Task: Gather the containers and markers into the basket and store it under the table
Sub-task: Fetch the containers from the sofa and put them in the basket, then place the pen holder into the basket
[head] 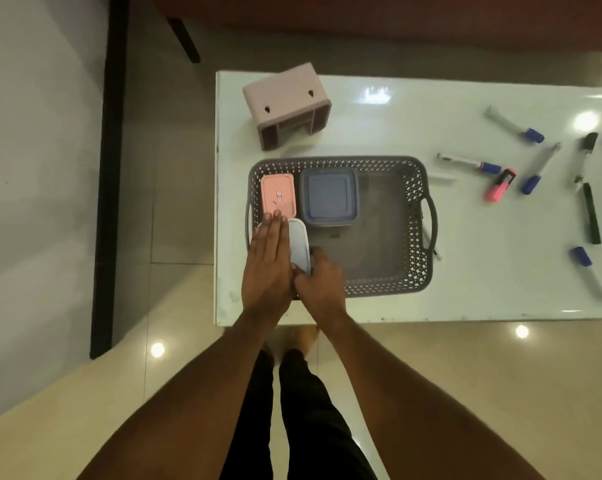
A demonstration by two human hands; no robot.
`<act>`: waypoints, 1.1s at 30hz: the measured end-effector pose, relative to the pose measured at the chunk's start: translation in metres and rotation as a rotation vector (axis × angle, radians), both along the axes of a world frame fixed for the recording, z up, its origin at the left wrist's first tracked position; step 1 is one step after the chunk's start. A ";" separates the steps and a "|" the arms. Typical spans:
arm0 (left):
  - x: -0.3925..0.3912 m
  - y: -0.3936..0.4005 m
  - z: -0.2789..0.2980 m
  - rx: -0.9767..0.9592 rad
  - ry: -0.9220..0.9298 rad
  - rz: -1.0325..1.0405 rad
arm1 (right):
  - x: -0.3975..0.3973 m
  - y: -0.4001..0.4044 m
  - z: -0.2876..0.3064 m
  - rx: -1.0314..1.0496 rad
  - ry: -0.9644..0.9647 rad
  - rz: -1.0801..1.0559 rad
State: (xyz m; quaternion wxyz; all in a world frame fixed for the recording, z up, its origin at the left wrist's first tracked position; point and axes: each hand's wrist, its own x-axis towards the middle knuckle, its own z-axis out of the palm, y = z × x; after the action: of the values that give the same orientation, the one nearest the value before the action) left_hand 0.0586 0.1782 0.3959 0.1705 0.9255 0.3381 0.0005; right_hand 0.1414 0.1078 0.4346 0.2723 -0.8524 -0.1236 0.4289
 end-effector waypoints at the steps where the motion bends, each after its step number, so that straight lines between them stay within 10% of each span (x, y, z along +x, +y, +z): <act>1: -0.001 0.000 -0.003 0.008 -0.016 -0.001 | -0.001 0.000 0.000 -0.004 -0.015 0.032; 13: -0.001 -0.001 -0.001 -0.020 -0.215 0.072 | 0.006 -0.007 -0.003 -0.024 -0.162 0.270; 19: 0.020 0.013 0.021 -0.001 -0.436 0.155 | 0.030 0.006 0.010 0.204 -0.475 0.049; 33: 0.133 0.164 0.041 -0.647 -0.732 0.794 | 0.165 0.168 0.005 0.522 -0.282 -0.269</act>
State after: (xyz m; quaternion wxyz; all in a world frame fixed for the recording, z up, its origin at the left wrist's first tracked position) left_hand 0.1917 0.3417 0.4371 0.5334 0.5707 0.5588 0.2784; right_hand 0.3063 0.2753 0.4399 0.5160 -0.8136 -0.1520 0.2205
